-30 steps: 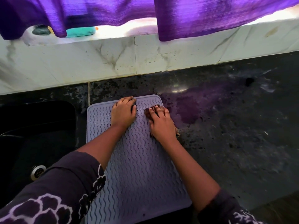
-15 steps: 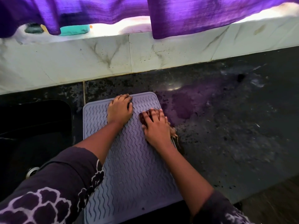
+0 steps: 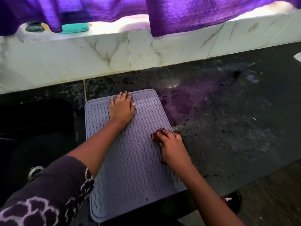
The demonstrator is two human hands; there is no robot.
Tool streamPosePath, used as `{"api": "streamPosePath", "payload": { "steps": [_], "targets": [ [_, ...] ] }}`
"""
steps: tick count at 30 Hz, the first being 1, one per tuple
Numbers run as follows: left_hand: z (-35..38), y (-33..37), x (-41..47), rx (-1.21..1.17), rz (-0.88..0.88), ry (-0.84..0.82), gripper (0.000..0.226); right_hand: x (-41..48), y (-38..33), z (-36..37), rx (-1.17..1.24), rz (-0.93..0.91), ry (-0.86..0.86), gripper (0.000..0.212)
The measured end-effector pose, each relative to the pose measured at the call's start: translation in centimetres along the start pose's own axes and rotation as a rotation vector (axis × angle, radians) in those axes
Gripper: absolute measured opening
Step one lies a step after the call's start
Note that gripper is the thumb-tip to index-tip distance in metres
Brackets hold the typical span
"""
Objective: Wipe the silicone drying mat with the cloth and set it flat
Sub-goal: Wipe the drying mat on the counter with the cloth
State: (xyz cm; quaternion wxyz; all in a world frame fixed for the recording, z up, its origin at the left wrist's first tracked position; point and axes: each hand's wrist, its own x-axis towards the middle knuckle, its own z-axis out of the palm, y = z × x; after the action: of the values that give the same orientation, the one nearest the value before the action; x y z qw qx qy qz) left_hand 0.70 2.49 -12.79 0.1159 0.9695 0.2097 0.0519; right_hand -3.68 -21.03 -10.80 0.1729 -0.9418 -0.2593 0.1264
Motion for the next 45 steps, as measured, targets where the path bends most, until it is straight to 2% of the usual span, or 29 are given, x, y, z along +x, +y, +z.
{"api": "streamPosePath", "payload": {
  "steps": [2,4,7,11,14,18,21,24,26,28,32,35,39,42,45],
  "targets": [
    [0.2,0.4,-2.7,-0.004,-0.028,-0.016,0.059,1.8,-0.5,-0.4,0.087,0.017,0.085,0.044],
    [0.5,0.8,-6.3,-0.009,-0.052,-0.026,0.063,4.2,-1.2,-0.3,0.065,-0.010,0.143,0.042],
    [1.3,1.8,-10.3,0.005,-0.105,-0.114,0.066,6.4,-1.6,0.7,-0.098,-0.056,0.081,0.047],
    [2.0,2.5,-12.6,-0.001,-0.146,-0.171,0.065,6.7,-0.9,0.9,-0.118,-0.081,0.068,0.049],
    [2.1,2.6,-12.9,0.034,-0.133,-0.153,0.063,5.2,-0.7,0.2,-0.153,-0.105,0.013,0.050],
    [2.2,2.9,-13.0,0.035,-0.143,-0.088,0.063,-1.4,0.9,0.4,-0.148,-0.114,0.024,0.051],
    [2.5,2.7,-13.1,0.033,-0.143,-0.060,0.063,-4.6,2.1,0.4,-0.175,-0.144,-0.029,0.050],
    [2.6,2.7,-13.1,0.023,-0.145,-0.042,0.064,-3.3,2.1,-0.6,-0.055,-0.121,-0.034,0.044],
    [2.7,2.6,-13.0,0.017,-0.152,-0.030,0.063,-1.3,1.5,-1.2,0.026,-0.090,0.055,0.042],
    [2.7,2.7,-13.1,0.019,-0.157,-0.019,0.063,0.2,0.7,-1.1,-0.045,-0.113,0.096,0.042],
    [2.6,2.8,-13.1,0.016,-0.158,-0.011,0.063,0.3,0.4,0.2,-0.163,-0.158,0.067,0.045],
    [2.6,2.7,-13.1,0.005,-0.157,-0.003,0.062,-2.2,1.5,0.3,-0.184,-0.161,0.061,0.046],
    [2.5,2.7,-13.1,0.004,-0.158,-0.007,0.061,-7.1,2.7,0.2,-0.214,-0.176,-0.052,0.046],
    [2.5,2.7,-13.1,0.009,-0.158,-0.007,0.061,-6.9,3.0,-0.9,-0.091,-0.127,-0.075,0.041],
    [2.6,2.7,-13.1,0.009,-0.164,-0.007,0.062,-3.9,2.0,-1.6,0.016,-0.093,0.059,0.041]
  ]
}}
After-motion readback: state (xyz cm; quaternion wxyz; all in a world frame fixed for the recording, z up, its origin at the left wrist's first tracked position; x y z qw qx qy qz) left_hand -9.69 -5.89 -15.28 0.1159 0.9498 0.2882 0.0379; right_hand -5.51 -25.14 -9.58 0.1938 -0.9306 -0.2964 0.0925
